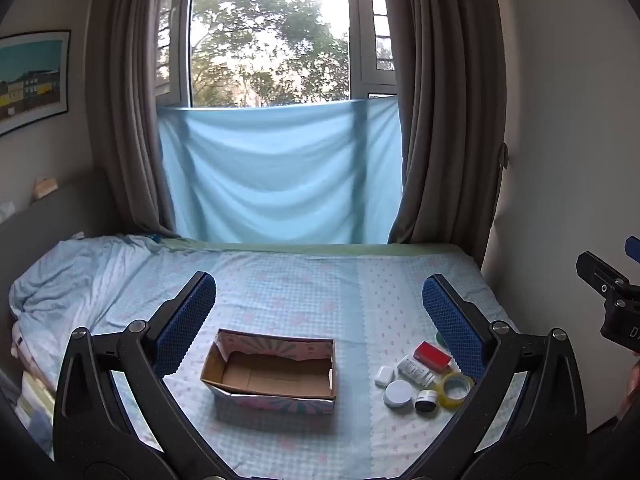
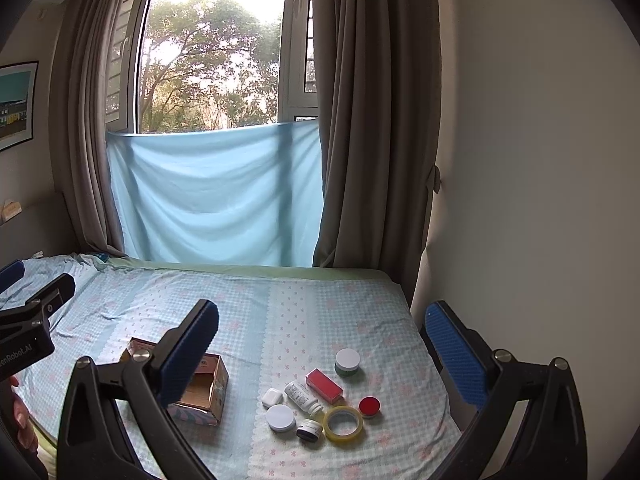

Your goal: Organize rigid objects

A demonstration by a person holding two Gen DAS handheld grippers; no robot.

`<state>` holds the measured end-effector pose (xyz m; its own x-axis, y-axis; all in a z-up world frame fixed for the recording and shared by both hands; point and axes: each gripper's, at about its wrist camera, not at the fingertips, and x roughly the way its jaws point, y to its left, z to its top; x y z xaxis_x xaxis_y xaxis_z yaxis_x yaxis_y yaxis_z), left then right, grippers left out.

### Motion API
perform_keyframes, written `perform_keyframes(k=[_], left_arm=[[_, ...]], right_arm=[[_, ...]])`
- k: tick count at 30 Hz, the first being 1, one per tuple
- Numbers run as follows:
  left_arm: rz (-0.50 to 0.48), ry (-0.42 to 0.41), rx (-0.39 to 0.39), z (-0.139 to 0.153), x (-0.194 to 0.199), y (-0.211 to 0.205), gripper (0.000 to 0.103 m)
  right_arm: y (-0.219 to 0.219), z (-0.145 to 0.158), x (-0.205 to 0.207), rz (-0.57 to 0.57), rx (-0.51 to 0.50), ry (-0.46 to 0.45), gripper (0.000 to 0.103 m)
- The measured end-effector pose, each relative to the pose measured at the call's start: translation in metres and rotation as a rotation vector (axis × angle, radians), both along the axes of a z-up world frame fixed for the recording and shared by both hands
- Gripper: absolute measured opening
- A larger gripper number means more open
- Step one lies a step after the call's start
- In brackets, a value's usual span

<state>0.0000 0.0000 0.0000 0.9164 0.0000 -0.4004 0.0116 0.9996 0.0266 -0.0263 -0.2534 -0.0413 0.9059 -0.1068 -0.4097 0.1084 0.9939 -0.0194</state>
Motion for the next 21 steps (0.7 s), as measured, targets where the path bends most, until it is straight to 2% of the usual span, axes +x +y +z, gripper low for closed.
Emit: perform_keyframes(k=[8,21], left_arm=[[0.001,-0.001,0.003,-0.0022,-0.0082,0.0023,0.103],[-0.004,0.003,-0.006,0.0058,0.0007,0.0042,0.103]], right_arm=[[0.0052,-0.0018,0.0012,0.011,0.001,-0.005,0.103],[0.0093,-0.0031,-0.0003,0.012,0.019,-0.002,0.103]])
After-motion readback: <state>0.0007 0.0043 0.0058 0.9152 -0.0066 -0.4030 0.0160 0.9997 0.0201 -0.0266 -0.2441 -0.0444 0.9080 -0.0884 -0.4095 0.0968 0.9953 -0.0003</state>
